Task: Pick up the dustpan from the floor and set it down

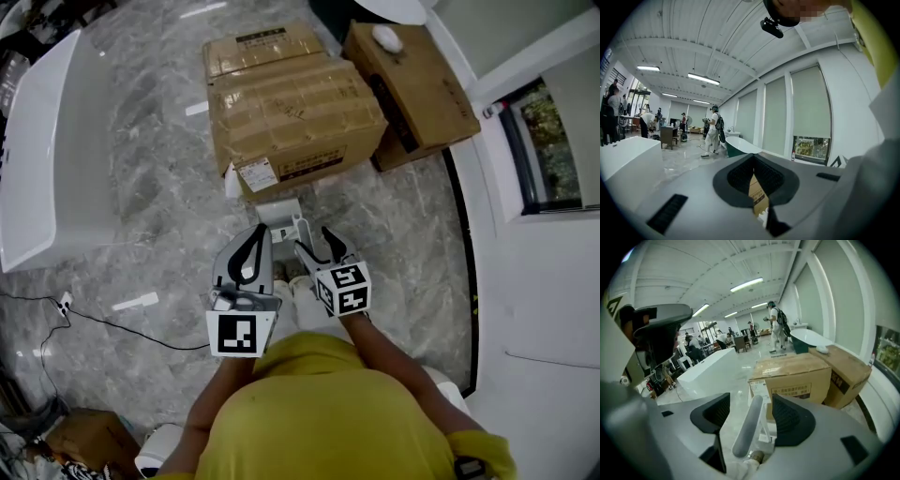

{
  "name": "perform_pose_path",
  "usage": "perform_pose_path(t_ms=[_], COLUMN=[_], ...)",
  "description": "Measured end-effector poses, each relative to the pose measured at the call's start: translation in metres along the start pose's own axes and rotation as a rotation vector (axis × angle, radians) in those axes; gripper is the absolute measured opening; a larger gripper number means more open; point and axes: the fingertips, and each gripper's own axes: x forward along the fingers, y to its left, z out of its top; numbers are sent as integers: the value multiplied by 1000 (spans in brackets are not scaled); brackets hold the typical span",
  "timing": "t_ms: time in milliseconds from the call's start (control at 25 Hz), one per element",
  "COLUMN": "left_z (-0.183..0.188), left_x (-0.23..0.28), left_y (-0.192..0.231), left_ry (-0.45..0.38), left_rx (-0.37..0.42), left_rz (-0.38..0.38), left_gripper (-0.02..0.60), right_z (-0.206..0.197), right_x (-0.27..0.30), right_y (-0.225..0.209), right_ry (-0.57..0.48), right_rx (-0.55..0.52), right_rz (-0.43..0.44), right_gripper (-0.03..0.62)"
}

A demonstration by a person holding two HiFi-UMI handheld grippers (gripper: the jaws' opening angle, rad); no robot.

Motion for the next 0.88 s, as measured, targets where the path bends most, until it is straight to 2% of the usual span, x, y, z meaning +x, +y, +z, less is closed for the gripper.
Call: perform_pose_path(t_ms=[360,680,880], left_z=[-41,-84,-90], left_x=[22,28,27], left_y=[8,11,17], left_ry=[109,237,257], left_rx=[6,-8,-11], left_rz=[-34,-69,-58], left_gripper=[0,0,0], right_z=[-46,-58,-67], right_x=[34,48,56], right_y=[1,0,-2], right_ry=[234,319,383], right_rx=[60,68,79], right_rz=[27,13,5], right_gripper=[319,318,270])
